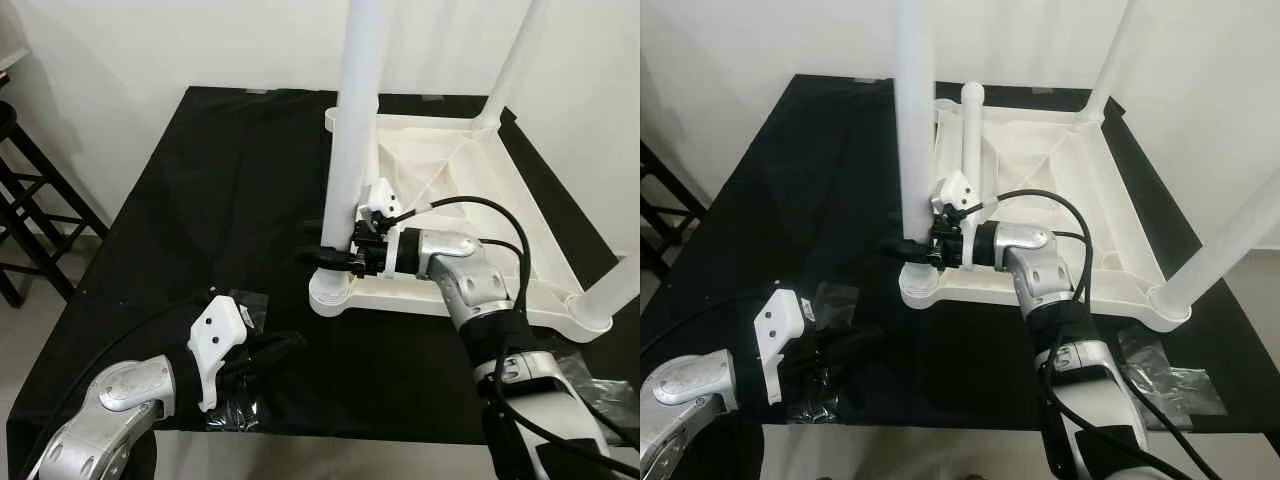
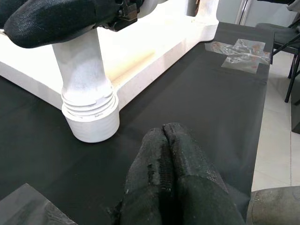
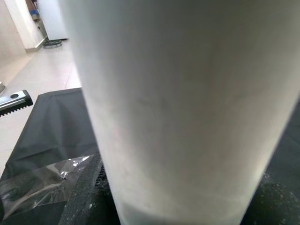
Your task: Building children table
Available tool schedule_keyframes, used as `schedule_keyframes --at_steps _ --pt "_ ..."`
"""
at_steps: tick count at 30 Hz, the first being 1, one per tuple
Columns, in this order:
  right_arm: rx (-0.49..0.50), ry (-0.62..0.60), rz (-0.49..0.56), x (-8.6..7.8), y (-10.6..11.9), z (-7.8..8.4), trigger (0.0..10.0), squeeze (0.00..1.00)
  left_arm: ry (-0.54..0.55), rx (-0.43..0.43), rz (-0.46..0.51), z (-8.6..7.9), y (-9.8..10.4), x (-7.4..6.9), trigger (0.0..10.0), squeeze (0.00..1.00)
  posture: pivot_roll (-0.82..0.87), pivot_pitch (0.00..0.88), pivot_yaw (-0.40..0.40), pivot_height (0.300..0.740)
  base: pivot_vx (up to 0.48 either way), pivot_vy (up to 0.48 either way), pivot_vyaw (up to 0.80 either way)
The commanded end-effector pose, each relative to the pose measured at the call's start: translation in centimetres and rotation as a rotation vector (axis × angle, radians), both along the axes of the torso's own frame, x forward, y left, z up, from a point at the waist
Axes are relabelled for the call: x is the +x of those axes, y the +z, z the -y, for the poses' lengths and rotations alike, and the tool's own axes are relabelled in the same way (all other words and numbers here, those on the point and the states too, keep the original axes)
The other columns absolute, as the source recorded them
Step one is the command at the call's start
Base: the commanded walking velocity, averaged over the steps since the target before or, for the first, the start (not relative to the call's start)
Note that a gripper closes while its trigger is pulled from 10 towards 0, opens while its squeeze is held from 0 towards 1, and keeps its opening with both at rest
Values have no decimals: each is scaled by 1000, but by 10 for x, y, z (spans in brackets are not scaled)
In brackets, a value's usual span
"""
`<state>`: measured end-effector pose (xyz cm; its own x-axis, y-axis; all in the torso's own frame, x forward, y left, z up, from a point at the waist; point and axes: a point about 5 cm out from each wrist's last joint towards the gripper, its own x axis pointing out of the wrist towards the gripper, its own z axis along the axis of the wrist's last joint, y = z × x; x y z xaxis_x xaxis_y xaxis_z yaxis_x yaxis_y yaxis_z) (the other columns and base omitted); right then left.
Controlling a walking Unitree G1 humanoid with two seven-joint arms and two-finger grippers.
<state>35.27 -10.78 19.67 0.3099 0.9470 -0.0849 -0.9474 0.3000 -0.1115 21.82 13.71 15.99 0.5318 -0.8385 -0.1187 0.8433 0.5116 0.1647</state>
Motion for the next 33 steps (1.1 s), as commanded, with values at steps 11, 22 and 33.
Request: schedule_keyframes --at_steps 11,22,33 --pt "4 -718 44 -50 -41 -25 0 0 16 14 -6 -9 -2 1 10000 0 5 87 -9 740 0 0 0" --pt "-13 -729 16 -39 -41 -27 6471 0 45 1 8 -10 0 5 10000 0 9 89 -24 740 0 0 0" --pt "25 -93 48 -44 -7 -21 10000 0 36 -19 7 -6 2 6 10000 0 12 87 -43 740 0 0 0"
